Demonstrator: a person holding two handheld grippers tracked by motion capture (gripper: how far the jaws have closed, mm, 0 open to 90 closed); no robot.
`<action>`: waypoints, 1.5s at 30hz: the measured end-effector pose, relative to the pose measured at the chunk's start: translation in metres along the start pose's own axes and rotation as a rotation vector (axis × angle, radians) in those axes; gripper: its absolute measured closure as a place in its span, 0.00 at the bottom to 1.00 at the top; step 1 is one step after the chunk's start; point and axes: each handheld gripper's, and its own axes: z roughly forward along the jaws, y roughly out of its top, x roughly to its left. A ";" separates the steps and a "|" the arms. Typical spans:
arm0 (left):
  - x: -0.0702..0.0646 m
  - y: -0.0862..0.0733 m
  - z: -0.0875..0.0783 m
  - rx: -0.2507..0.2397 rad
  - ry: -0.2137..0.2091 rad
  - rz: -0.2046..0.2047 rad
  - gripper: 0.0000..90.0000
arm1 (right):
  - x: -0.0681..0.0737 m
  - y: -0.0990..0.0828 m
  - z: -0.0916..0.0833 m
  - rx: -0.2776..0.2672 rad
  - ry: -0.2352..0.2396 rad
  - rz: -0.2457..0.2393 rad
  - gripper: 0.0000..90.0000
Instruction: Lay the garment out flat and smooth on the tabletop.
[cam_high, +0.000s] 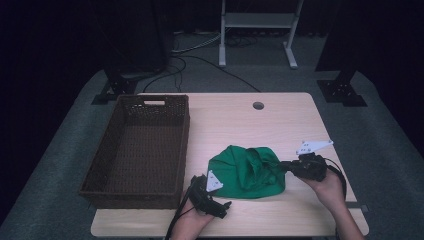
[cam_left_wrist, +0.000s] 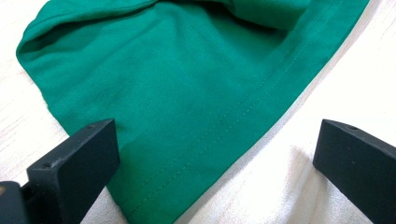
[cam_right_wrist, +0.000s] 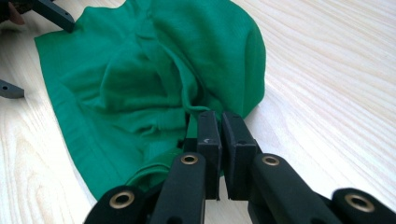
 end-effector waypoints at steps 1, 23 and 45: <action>0.000 0.000 0.000 0.000 0.000 0.000 0.00 | 0.000 0.000 0.000 0.000 0.000 0.000 0.97; 0.000 0.000 0.000 0.001 0.001 0.001 0.00 | -0.004 -0.028 -0.026 -0.001 -0.038 0.046 0.97; 0.000 0.000 0.000 0.001 0.001 -0.001 0.00 | -0.009 -0.056 -0.049 -0.013 -0.080 0.101 0.97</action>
